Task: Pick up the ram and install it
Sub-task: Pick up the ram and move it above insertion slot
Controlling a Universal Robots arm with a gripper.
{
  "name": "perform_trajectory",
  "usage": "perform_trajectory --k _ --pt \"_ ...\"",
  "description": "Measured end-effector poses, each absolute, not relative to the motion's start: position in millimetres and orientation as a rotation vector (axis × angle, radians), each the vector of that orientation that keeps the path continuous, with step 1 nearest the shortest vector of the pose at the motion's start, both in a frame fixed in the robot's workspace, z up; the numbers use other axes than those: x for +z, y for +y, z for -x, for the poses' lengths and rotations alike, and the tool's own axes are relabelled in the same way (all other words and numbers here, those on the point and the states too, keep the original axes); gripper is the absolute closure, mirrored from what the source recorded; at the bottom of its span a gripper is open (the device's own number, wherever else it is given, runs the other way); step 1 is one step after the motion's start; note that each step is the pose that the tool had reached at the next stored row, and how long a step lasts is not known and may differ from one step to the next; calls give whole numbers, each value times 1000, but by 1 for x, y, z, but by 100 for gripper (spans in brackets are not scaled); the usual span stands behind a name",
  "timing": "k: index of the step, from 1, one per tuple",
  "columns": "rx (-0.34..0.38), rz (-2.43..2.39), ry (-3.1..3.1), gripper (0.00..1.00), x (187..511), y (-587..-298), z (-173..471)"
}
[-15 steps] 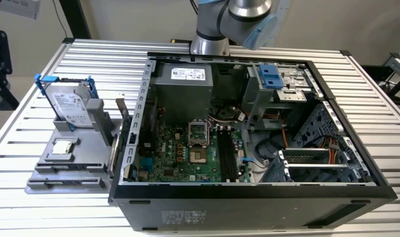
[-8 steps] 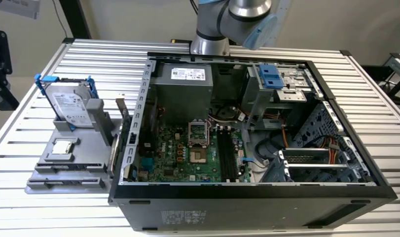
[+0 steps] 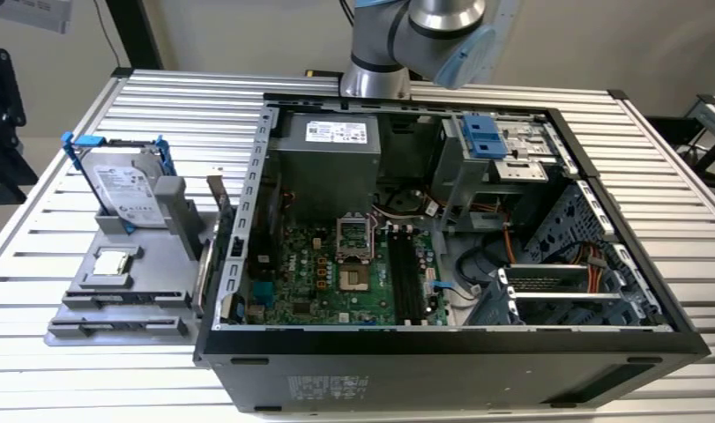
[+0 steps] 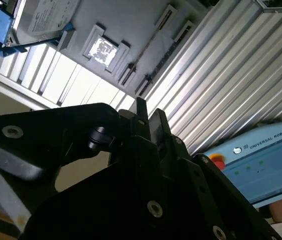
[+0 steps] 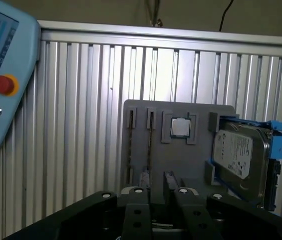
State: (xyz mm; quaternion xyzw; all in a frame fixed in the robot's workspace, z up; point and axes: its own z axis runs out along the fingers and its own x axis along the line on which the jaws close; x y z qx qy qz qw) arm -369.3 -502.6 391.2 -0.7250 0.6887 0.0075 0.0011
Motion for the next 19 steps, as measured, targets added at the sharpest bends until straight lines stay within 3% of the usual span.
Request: perform_trajectory --k 19 --pt "17 2243 2190 0 377 -503 369"
